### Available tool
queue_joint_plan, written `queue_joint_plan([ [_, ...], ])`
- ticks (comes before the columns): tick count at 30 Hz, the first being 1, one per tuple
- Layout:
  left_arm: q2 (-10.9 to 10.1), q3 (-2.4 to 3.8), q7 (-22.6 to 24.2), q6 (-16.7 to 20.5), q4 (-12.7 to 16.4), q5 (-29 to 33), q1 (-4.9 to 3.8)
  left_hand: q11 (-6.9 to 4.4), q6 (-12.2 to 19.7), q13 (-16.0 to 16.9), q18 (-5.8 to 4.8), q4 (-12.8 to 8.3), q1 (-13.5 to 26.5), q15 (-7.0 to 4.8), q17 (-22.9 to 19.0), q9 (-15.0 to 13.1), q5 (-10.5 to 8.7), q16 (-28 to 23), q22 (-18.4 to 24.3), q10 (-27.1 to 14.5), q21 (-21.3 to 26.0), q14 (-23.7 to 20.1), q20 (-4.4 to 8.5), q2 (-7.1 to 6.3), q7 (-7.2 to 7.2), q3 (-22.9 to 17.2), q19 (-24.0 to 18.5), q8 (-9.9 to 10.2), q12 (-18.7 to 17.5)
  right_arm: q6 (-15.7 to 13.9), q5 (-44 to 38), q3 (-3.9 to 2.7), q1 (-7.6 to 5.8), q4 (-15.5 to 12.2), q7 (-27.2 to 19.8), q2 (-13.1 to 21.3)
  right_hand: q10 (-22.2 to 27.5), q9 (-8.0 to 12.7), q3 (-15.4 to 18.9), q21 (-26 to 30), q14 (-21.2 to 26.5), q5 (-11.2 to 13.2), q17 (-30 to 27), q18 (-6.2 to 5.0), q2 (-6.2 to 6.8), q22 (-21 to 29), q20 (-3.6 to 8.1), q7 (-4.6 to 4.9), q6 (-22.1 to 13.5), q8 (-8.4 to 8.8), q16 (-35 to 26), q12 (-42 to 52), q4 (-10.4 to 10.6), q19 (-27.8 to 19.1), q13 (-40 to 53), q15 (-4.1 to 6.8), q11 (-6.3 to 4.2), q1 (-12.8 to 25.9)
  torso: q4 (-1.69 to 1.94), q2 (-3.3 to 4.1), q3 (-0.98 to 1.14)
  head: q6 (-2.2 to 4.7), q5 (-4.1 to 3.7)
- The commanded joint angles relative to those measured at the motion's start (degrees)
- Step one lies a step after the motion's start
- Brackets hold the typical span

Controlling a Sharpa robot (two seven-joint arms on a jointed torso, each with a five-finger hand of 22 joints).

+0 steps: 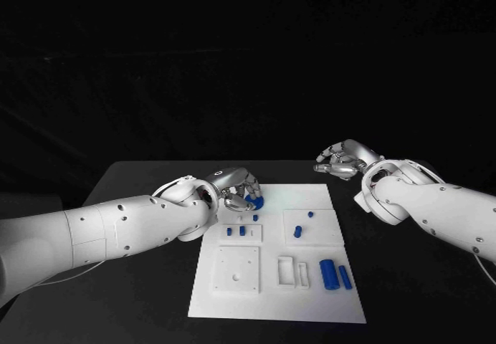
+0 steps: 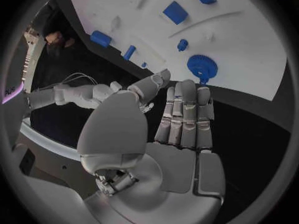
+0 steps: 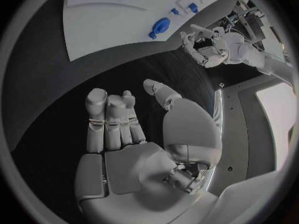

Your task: Assemble the parts on the task board

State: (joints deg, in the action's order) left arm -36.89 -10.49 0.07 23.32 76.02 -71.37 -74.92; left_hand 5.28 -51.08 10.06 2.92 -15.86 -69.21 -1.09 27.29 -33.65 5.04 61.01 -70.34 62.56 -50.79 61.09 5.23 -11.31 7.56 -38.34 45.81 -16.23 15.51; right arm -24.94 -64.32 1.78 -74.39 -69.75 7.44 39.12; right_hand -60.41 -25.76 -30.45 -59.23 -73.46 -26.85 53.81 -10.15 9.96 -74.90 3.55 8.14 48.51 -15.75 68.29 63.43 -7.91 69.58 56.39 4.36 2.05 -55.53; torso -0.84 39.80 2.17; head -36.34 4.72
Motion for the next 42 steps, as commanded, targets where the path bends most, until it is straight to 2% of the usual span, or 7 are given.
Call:
queue_joint_plan([
  [1,1.08,0.02,2.62,-3.98,-0.64,-7.73,-0.01,0.00,-0.34,-0.15,0.53,-0.02,-0.67,0.03,0.34,0.23,0.90,-0.04,-0.23,0.82,0.23,0.57,1.39,-0.13,-0.02,0.20,0.45,0.34,-0.76,0.70,-0.08,-0.02,0.05,-0.06,-0.67,-0.04,0.02,0.10,0.04,0.29,-0.33,-0.03,-0.06,-4.85,-0.26,-0.28,0.37,0.29,0.01,0.33,-0.36,0.36,-0.38,-0.19,-0.06,0.14,-0.19,-0.28,-0.13,0.09,-0.01,0.02,-0.03],
  [5,2.05,0.03,2.02,-5.20,-1.70,-7.85,0.01,0.09,-0.57,-0.11,0.68,0.68,0.00,0.09,0.80,0.45,-0.21,0.31,-0.39,1.95,0.04,1.15,1.44,0.07,0.80,0.66,1.04,0.44,-1.21,0.74,-0.08,-0.02,0.05,-0.12,-0.67,-0.06,0.02,0.10,0.04,0.30,-0.33,-0.04,-0.06,-4.85,-0.27,-0.28,0.37,0.29,0.00,0.33,-0.36,0.36,-0.39,-0.18,-0.07,0.14,-0.19,-0.28,-0.32,0.21,0.00,0.12,0.03],
  [7,2.56,0.02,1.57,-6.38,-2.50,-8.42,0.01,0.09,-0.60,-0.14,0.72,0.78,0.04,0.09,0.89,0.51,-0.31,0.34,-0.41,2.05,0.05,1.21,1.43,0.04,0.85,0.69,1.11,0.49,-1.43,0.73,-0.08,-0.02,0.05,-0.15,-0.67,-0.11,0.02,0.10,0.04,0.30,-0.33,-0.04,-0.06,-4.85,-0.28,-0.28,0.37,0.29,0.00,0.33,-0.36,0.36,-0.39,-0.18,-0.07,0.14,-0.19,-0.28,-0.24,0.19,-0.05,0.02,-0.15],
  [11,3.23,-0.02,0.97,-8.34,-3.52,-9.43,0.02,0.11,-0.72,-0.35,0.96,1.33,0.32,0.08,1.49,0.77,-0.59,0.90,-0.72,2.13,-0.33,1.85,1.48,-0.34,0.87,0.99,1.76,0.65,-2.51,0.74,-0.08,-0.02,0.05,-0.31,-0.67,-0.07,0.02,0.10,0.04,0.30,-0.33,-0.06,-0.06,-4.85,-0.29,-0.28,0.37,0.29,0.00,0.34,-0.36,0.37,-0.40,-0.18,-0.08,0.14,-0.19,-0.28,-0.22,0.16,0.04,-0.02,-0.18],
  [21,4.11,-0.03,0.31,-12.08,-4.33,-10.02,0.26,-0.49,-0.99,-0.60,2.42,2.83,0.33,-0.60,4.94,1.68,-0.93,7.56,-3.15,3.32,-3.72,4.82,2.13,-0.95,0.55,2.10,5.04,1.18,-5.72,0.71,-0.09,-0.02,0.05,-0.56,-0.67,0.08,0.02,0.10,0.04,0.31,-0.34,-0.09,-0.06,-4.85,-0.31,-0.29,0.36,0.29,0.00,0.34,-0.36,0.38,-0.43,-0.17,-0.09,0.14,-0.19,-0.30,-0.14,0.18,-0.09,-0.27,-0.37],
  [35,4.97,-0.03,0.29,-10.61,-6.51,-10.41,1.22,-0.26,-1.35,-0.81,2.85,3.26,0.11,-0.40,5.86,1.95,-0.66,9.97,-3.73,2.98,-4.18,5.00,2.01,-0.69,0.64,1.98,5.41,1.17,-7.51,0.73,-0.09,-0.03,0.05,-1.03,-0.68,0.31,0.01,0.11,0.05,0.32,-0.36,-0.15,-0.06,-4.85,-0.32,-0.30,0.36,0.29,0.00,0.34,-0.36,0.40,-0.48,-0.15,-0.12,0.14,-0.19,-0.30,-0.14,0.17,-0.07,-0.45,-0.41],
  [42,6.00,-0.02,-0.12,-11.50,-8.10,-10.39,1.57,-0.27,-1.56,-0.83,2.98,3.31,0.01,-0.40,5.96,1.99,-0.52,10.40,-3.91,3.03,-4.37,5.03,1.95,-0.25,0.49,1.93,5.57,1.10,-7.87,0.78,-0.12,-0.03,0.04,-1.19,-0.66,0.36,0.01,0.11,0.07,0.33,-0.37,-0.16,-0.06,-4.85,-0.31,-0.30,0.36,0.30,0.00,0.35,-0.36,0.41,-0.49,-0.14,-0.13,0.14,-0.19,-0.28,-0.17,0.19,-0.03,-0.65,-0.30],
])
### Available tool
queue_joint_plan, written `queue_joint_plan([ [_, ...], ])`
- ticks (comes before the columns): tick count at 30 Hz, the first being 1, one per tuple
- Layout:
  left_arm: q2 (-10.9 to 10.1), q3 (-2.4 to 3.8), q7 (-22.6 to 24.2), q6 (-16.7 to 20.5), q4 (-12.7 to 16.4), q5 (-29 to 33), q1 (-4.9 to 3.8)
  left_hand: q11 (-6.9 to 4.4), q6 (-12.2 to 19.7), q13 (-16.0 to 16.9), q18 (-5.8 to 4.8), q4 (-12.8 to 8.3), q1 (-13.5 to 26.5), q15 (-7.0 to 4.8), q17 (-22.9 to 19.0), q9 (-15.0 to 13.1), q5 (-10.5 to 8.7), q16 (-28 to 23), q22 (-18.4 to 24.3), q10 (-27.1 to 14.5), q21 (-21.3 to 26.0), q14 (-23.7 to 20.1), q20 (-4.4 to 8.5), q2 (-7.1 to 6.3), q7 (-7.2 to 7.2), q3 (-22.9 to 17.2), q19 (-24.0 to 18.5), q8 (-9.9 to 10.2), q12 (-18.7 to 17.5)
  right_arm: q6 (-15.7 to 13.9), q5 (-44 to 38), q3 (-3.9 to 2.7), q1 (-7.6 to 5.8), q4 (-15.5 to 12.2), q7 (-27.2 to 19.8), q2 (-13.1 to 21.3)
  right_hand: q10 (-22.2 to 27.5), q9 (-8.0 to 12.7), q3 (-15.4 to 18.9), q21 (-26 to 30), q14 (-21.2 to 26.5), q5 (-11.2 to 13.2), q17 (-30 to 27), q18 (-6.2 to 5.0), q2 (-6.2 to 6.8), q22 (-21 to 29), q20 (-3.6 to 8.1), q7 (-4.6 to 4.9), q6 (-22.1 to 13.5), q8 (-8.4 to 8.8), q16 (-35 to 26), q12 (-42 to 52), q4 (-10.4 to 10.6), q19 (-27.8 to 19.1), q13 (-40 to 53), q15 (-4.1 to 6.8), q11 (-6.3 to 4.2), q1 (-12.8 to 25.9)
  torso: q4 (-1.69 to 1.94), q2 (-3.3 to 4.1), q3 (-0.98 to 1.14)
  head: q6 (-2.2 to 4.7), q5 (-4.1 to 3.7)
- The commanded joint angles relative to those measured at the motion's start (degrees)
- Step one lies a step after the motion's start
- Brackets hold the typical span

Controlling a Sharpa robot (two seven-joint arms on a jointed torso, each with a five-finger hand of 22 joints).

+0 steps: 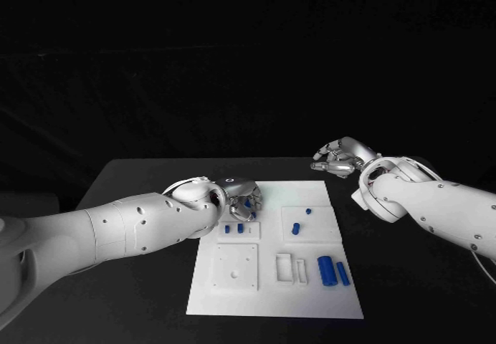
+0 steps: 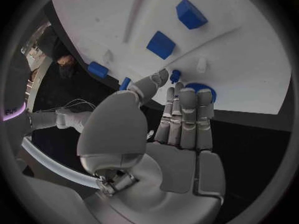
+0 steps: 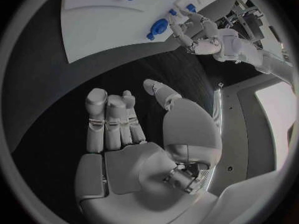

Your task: Assemble the parts on the task board

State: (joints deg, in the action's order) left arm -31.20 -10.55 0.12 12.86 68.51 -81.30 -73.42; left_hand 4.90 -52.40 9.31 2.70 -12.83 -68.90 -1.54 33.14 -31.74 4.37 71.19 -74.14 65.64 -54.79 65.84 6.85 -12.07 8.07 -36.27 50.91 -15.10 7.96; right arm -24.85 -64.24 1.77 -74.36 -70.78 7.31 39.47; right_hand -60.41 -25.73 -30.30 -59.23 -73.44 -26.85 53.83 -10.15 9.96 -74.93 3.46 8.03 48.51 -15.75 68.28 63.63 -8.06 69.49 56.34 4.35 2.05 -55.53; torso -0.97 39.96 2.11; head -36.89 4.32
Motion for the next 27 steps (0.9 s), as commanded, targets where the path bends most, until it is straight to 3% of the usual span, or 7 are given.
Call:
queue_joint_plan([
  [1,0.37,0.04,-0.32,-1.11,-0.74,-0.45,0.12,0.09,-0.34,-0.07,3.26,0.25,-0.33,0.02,0.19,0.08,0.17,0.50,-0.23,0.07,-0.51,0.39,0.35,0.62,-0.05,-0.09,0.58,-0.06,-0.40,0.70,-0.20,-0.02,0.02,-0.18,-0.53,0.01,0.01,0.08,-0.08,0.33,-0.38,-0.16,-0.07,-4.85,-0.31,-0.28,0.45,0.40,0.01,0.34,-0.36,0.21,-0.33,-0.05,-0.08,0.15,-0.19,-0.28,-0.05,0.01,0.05,-0.09,0.11],
  [27,1.04,0.04,-0.21,-2.44,-1.78,-0.34,0.58,-0.85,-3.20,1.17,3.66,0.16,0.09,-0.89,1.04,0.09,0.11,4.15,-1.30,4.57,-1.86,1.16,0.99,2.46,-0.87,0.31,1.68,-1.15,0.20,0.73,-0.24,-0.03,0.01,-0.18,-0.54,-0.03,0.00,0.08,-0.06,0.35,-0.40,-0.20,-0.07,-4.85,-0.33,-0.29,0.44,0.40,0.03,0.34,-0.37,0.24,-0.36,-0.03,-0.12,0.15,-0.19,-0.25,0.05,-0.03,0.04,-0.33,-0.04],
])
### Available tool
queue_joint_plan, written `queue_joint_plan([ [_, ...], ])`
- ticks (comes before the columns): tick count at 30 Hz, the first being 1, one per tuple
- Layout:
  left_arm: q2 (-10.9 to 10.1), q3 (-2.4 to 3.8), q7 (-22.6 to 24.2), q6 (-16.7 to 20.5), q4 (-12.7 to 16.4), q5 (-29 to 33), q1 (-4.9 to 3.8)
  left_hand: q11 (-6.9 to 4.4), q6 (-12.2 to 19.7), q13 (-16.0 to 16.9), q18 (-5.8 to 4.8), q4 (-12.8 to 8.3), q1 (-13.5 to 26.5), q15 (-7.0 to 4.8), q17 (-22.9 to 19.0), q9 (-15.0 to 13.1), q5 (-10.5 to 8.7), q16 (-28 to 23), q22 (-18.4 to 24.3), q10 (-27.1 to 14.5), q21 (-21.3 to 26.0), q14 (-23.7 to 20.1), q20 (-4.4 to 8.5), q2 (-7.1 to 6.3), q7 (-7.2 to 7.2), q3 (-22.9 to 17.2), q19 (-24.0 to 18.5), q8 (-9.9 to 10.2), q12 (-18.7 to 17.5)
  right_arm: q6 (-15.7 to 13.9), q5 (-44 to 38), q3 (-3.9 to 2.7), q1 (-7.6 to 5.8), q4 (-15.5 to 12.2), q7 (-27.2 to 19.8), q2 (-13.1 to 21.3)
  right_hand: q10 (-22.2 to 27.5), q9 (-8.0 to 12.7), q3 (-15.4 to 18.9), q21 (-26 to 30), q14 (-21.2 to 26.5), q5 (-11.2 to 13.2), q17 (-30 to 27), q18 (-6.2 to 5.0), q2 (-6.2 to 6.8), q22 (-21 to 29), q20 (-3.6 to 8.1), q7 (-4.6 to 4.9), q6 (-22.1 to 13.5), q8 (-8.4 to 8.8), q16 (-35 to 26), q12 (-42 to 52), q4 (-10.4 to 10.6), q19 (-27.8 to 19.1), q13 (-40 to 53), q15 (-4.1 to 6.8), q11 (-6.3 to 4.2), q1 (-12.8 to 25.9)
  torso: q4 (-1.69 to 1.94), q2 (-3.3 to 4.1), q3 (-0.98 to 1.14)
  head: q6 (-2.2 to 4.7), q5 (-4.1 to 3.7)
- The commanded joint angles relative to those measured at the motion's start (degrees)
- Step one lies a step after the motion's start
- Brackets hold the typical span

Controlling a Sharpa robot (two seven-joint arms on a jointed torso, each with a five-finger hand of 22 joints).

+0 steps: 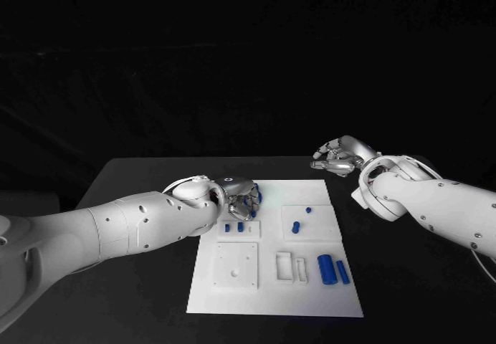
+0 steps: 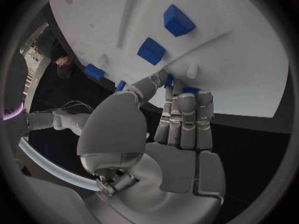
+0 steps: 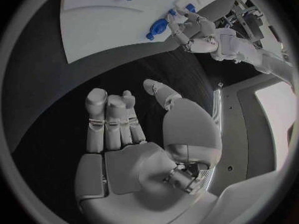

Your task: Assemble the parts on the task board

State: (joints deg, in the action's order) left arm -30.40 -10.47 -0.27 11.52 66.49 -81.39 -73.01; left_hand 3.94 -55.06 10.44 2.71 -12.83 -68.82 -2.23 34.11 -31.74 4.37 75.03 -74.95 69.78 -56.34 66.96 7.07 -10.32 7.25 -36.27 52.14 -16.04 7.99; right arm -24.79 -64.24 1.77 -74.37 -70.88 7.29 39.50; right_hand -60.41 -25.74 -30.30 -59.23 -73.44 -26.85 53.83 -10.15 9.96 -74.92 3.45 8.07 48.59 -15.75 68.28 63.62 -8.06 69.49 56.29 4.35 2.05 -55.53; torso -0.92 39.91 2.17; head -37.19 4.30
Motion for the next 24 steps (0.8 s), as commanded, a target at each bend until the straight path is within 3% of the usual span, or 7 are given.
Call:
queue_joint_plan([
  [1,0.28,-0.05,0.17,-1.10,0.24,-0.26,0.18,0.09,-0.55,0.05,3.65,0.16,0.04,-0.21,0.08,0.10,0.10,0.34,-0.50,0.44,-0.32,0.05,0.78,0.72,-0.05,0.32,0.47,-0.20,0.16,0.67,-0.24,-0.02,0.02,-0.08,-0.53,-0.06,0.00,0.09,-0.06,0.35,-0.41,-0.20,-0.08,-4.85,-0.33,-0.31,0.45,0.37,-0.06,0.34,-0.37,0.25,-0.36,-0.02,-0.07,0.16,-0.19,-0.25,-0.01,0.01,-0.01,-0.06,0.01],
  [16,0.89,-0.06,-0.82,-1.69,-0.57,-0.42,0.45,-0.07,-0.62,0.28,3.73,0.63,0.67,-0.38,0.01,0.33,0.07,1.09,-0.61,0.85,-0.64,0.63,1.03,1.44,-0.03,0.40,1.02,-0.02,-0.13,0.66,-0.25,-0.02,0.02,-0.05,-0.55,-0.15,0.00,0.09,-0.05,0.36,-0.42,-0.22,-0.08,-4.85,-0.35,-0.32,0.45,0.37,-0.04,0.34,-0.37,0.27,-0.37,-0.01,-0.10,0.16,-0.19,-0.24,-0.06,0.02,0.00,-0.02,0.03],
  [24,0.85,-0.06,-1.75,-1.97,-0.57,-0.93,0.49,-0.77,-2.56,0.92,3.87,0.56,0.18,-1.06,-0.36,0.11,0.30,1.47,-0.60,2.77,-0.87,1.37,1.44,3.08,-0.77,-0.06,1.67,-0.87,0.33,0.67,-0.25,-0.02,0.02,0.01,-0.55,-0.18,0.00,0.09,-0.05,0.37,-0.42,-0.23,-0.08,-4.85,-0.35,-0.32,0.44,0.36,-0.03,0.34,-0.37,0.28,-0.37,0.00,-0.11,0.16,-0.19,-0.22,-0.03,0.04,0.02,-0.11,-0.04],
])
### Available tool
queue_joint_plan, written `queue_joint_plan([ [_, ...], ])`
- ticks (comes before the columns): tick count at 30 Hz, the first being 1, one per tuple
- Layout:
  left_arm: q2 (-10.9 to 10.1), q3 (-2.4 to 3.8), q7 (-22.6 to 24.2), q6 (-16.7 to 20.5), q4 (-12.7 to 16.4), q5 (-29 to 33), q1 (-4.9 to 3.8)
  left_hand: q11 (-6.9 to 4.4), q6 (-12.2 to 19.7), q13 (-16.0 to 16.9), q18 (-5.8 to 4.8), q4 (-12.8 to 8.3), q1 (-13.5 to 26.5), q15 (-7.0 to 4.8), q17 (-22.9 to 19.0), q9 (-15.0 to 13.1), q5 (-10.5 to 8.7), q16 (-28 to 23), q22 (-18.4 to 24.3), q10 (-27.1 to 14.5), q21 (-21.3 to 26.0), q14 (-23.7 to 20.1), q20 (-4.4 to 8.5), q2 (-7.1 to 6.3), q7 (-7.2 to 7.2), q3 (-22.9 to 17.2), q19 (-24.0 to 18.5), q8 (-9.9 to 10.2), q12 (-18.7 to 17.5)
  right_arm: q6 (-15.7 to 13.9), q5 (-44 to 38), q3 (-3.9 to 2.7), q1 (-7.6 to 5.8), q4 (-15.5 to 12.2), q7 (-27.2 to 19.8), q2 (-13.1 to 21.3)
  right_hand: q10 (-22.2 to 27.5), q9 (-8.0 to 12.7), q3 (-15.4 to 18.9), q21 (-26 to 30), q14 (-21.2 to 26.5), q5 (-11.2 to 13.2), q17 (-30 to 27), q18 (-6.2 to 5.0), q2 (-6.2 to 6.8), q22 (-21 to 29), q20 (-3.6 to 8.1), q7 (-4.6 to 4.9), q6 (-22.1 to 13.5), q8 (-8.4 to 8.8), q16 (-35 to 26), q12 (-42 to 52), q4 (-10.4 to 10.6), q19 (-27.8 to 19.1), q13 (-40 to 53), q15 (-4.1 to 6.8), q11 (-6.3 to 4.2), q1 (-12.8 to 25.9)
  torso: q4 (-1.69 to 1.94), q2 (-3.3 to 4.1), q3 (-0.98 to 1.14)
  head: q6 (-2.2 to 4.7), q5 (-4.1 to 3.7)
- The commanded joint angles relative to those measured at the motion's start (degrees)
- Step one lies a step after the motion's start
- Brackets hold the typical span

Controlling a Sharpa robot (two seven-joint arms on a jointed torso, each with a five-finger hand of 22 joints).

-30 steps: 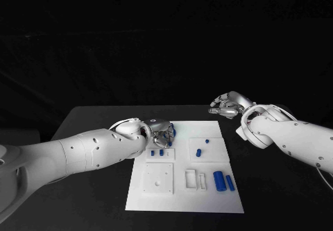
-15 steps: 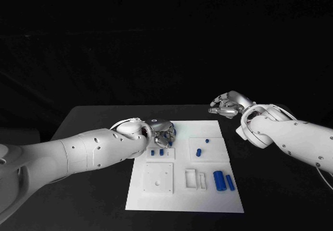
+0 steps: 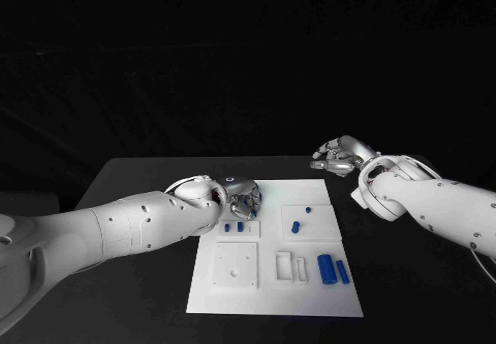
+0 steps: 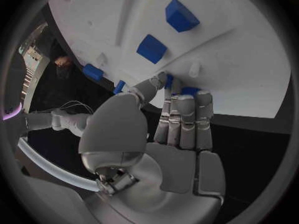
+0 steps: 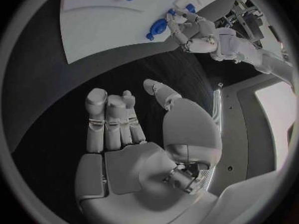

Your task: Assemble the parts on the task board

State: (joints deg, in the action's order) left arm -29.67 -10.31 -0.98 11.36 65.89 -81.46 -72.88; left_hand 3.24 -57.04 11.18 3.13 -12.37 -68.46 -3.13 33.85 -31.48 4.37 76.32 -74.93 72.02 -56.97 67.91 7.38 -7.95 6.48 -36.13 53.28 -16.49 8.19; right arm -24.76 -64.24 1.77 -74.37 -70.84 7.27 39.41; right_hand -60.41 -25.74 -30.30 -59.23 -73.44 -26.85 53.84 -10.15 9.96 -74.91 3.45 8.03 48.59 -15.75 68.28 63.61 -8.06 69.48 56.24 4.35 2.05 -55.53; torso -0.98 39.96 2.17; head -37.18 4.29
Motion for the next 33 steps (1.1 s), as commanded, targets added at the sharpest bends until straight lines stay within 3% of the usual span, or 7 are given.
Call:
queue_joint_plan([
  [1,0.10,-0.22,-1.06,-1.86,0.08,-0.87,0.36,-0.19,-0.89,0.29,3.46,0.02,-0.30,-0.27,-0.16,-0.18,0.39,0.21,-0.62,0.86,-0.27,0.54,1.19,0.94,-0.10,-0.27,0.61,-0.56,0.23,0.65,-0.25,-0.02,0.02,-0.04,-0.53,-0.09,0.00,0.10,-0.05,0.37,-0.42,-0.23,-0.08,-4.85,-0.35,-0.33,0.44,0.40,-0.02,0.34,-0.38,0.29,-0.38,0.00,-0.06,0.16,-0.19,-0.22,0.05,-0.03,0.04,-0.14,-0.04],
  [8,0.01,-0.22,-0.73,-1.20,0.35,-1.07,0.38,-1.05,-2.90,0.97,3.36,-0.73,-0.54,-1.11,-0.58,-0.44,0.78,0.41,-0.62,2.94,-0.49,1.52,1.69,2.39,-0.74,-0.44,1.20,-1.38,0.70,0.65,-0.25,-0.02,0.02,0.00,-0.57,-0.14,0.00,0.10,-0.04,0.38,-0.42,-0.24,-0.08,-4.85,-0.36,-0.34,0.44,0.40,-0.01,0.33,-0.38,0.30,-0.38,0.01,-0.07,0.16,-0.19,-0.21,0.06,-0.05,0.00,-0.17,-0.02],
  [20,-0.89,-0.18,0.38,3.41,1.33,0.80,0.64,-1.34,-3.56,1.20,3.29,-1.05,-0.05,-1.41,-0.89,-0.46,1.11,0.43,-0.59,3.69,-0.58,2.16,2.02,2.50,-0.97,-0.39,1.57,-1.52,0.56,0.62,-0.25,-0.02,0.02,0.07,-0.58,-0.11,-0.01,0.10,-0.04,0.39,-0.43,-0.26,-0.09,-4.85,-0.37,-0.34,0.44,0.39,0.00,0.33,-0.38,0.31,-0.38,0.02,-0.10,0.17,-0.20,-0.19,0.02,-0.06,0.01,-0.12,-0.01],
  [28,-2.73,0.14,2.71,7.46,2.26,4.88,1.39,-1.42,-3.71,1.27,3.27,-1.15,0.09,-1.49,-0.99,-0.44,1.29,0.49,-0.56,3.90,-0.65,2.49,2.18,2.53,-1.02,-0.48,1.85,-1.50,0.43,0.63,-0.25,-0.02,0.03,0.19,-0.61,-0.12,-0.01,0.10,-0.04,0.40,-0.43,-0.27,-0.09,-4.85,-0.37,-0.35,0.44,0.39,0.01,0.33,-0.39,0.32,-0.39,0.02,-0.11,0.17,-0.20,-0.18,-0.01,-0.07,0.03,0.14,-0.13],
  [31,-3.28,0.51,4.08,9.67,2.54,7.42,1.40,-1.47,-3.81,1.32,3.29,-1.24,0.18,-1.55,-1.06,-0.42,1.36,0.58,-0.54,4.03,-0.76,2.82,2.33,2.56,-1.05,-0.54,2.16,-1.48,0.31,0.59,-0.25,-0.02,0.03,0.23,-0.61,-0.10,-0.01,0.10,-0.03,0.41,-0.43,-0.28,-0.09,-4.85,-0.37,-0.35,0.44,0.39,0.01,0.33,-0.39,0.33,-0.39,0.03,-0.12,0.17,-0.20,-0.17,0.03,-0.08,-0.02,0.24,-0.16],
  [33,-3.61,1.23,4.74,10.14,2.78,9.16,1.46,-1.48,-3.83,1.34,3.30,-1.25,0.21,-1.56,-1.09,-0.42,1.40,0.60,-0.54,4.07,-0.79,2.92,2.38,2.60,-1.05,-0.57,2.26,-1.47,0.26,0.61,-0.25,-0.02,0.03,0.29,-0.62,-0.14,-0.01,0.10,-0.03,0.41,-0.44,-0.28,-0.09,-4.85,-0.37,-0.35,0.44,0.39,0.01,0.33,-0.39,0.33,-0.40,0.03,-0.12,0.17,-0.20,-0.17,0.04,-0.09,0.01,0.32,-0.13],
])
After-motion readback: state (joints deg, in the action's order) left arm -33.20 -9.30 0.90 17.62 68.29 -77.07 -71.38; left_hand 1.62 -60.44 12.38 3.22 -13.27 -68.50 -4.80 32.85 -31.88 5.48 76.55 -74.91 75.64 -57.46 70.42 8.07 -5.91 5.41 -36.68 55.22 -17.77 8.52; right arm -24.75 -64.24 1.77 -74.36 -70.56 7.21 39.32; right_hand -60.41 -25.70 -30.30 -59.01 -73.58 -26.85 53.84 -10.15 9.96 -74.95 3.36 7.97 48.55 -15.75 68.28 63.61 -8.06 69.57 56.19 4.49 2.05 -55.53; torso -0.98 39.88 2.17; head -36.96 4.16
